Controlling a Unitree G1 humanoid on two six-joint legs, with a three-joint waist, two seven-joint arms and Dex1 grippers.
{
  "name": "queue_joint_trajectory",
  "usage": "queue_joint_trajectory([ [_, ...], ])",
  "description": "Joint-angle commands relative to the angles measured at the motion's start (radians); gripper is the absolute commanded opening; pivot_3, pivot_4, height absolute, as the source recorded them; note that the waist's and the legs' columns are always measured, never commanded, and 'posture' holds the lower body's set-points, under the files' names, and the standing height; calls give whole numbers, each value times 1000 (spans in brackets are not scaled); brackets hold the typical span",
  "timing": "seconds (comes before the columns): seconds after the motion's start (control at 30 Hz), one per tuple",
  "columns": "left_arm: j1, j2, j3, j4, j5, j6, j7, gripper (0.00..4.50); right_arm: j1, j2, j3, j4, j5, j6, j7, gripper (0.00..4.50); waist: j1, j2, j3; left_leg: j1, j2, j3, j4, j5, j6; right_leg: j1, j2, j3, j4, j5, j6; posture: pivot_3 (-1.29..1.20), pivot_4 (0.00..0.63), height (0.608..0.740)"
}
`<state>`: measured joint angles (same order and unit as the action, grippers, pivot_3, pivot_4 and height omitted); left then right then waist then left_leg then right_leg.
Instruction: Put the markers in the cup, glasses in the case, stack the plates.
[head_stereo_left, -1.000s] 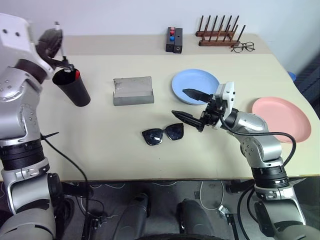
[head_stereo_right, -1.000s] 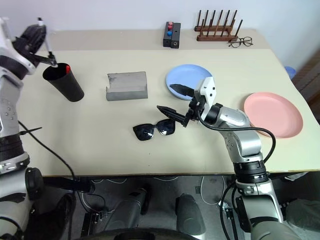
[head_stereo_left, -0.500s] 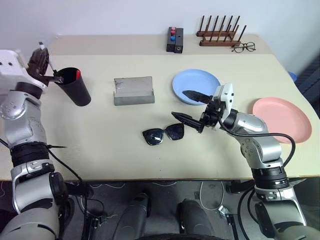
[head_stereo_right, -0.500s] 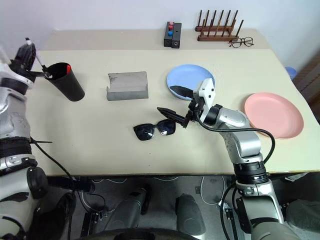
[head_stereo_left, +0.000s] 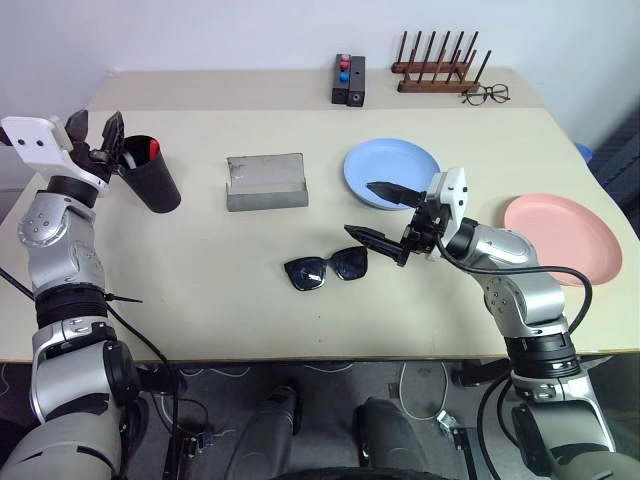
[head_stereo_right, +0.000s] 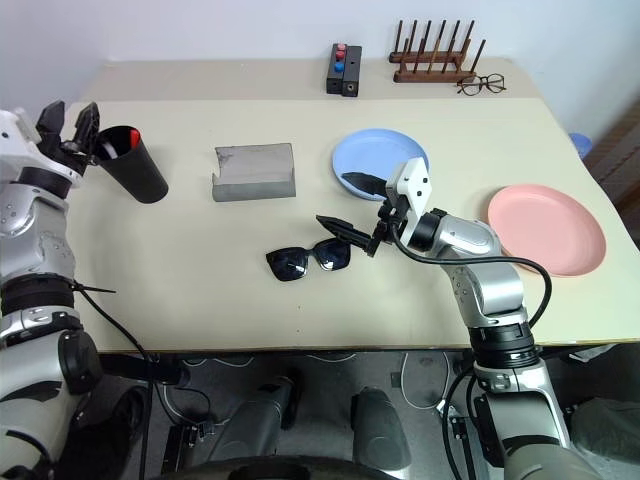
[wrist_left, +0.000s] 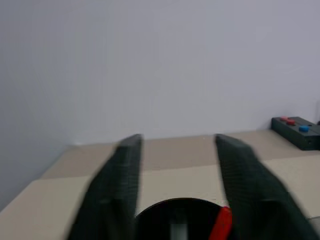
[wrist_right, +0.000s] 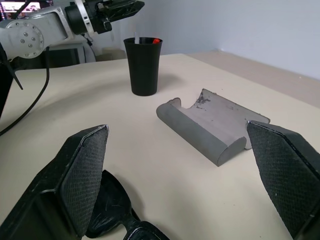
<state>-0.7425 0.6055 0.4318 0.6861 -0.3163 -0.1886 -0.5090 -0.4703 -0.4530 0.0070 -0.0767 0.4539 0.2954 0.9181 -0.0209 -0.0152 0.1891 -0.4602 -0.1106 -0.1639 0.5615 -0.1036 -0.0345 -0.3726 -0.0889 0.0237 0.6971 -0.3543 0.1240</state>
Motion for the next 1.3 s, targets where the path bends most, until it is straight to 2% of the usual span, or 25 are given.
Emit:
queue_joint_trajectory([
  [0.03, -29, 31, 14, -41, -21, -9, -1, 4238, 2, -7, -14, -43, 5, -16, -1, 4500, 0, 0, 0, 0, 0, 0, 0, 0, 0, 0, 0, 0, 0, 0, 0, 0, 150, 738],
  [0.07, -28, 32, 13, -54, -27, -4, -8, 4479, 2, -7, -14, -42, 4, -16, -1, 4500, 0, 0, 0, 0, 0, 0, 0, 0, 0, 0, 0, 0, 0, 0, 0, 0, 150, 738],
  [0.27, -31, 33, -63, -228, -131, 207, -195, 4479, -12, -15, -22, -9, -4, -26, 5, 4500, 2, 0, 0, 0, 0, 0, 0, 0, 0, 0, 0, 0, 0, 0, 0, 0, 150, 738],
  [0.43, -49, 52, -259, -328, -145, 430, -462, 4479, -25, -18, -26, 23, -13, -43, 11, 4500, 0, 0, 0, 0, 0, 0, 0, 0, 0, 1, 0, 0, 0, 0, 0, 0, 150, 738],
  [0.5, -86, 61, -341, -263, -65, 428, -505, 4479, -26, -13, -24, 25, -17, -47, 8, 4500, -1, 0, 0, 0, 0, 0, 0, 0, 0, 1, 0, 0, 0, 0, 0, 0, 150, 738],
  [0.6, -185, 55, -454, -53, 87, 321, -537, 4479, -18, -7, -23, 15, -21, -51, -1, 4500, -1, 0, 0, 0, 1, 0, 0, 1, -1, 0, 1, 0, 1, 0, 0, 0, 150, 738],
  [0.73, -323, -36, -477, 221, 139, 269, -540, 4479, 5, -7, -29, -9, -22, -57, -18, 4500, -1, 0, 0, 0, 1, 0, 0, 1, -1, 0, 1, 0, 1, 0, 0, 0, 150, 738],
  [0.87, -365, -98, -515, 398, 224, 173, -539, 4479, 26, -9, -32, -32, -29, -61, -39, 4500, 0, 0, 0, 0, 0, 0, 0, 1, -1, 0, 1, -1, 0, 0, 0, 0, 150, 738],
  [1.07, -367, -141, -531, 517, 297, 104, -525, 4479, 58, -16, -42, -67, -30, -54, -62, 4500, -17, -1, 1, -1, 0, 0, 0, 1, -1, -1, 1, -1, 1, 0, 0, 0, 150, 738],
  [1.3, -369, -156, -515, 511, 307, 83, -582, 4479, 66, -16, -33, -77, -37, -53, -74, 4500, -23, -1, 1, -1, 0, -1, 0, 1, -1, 0, 1, -2, 1, 0, 0, 0, 150, 738],
])
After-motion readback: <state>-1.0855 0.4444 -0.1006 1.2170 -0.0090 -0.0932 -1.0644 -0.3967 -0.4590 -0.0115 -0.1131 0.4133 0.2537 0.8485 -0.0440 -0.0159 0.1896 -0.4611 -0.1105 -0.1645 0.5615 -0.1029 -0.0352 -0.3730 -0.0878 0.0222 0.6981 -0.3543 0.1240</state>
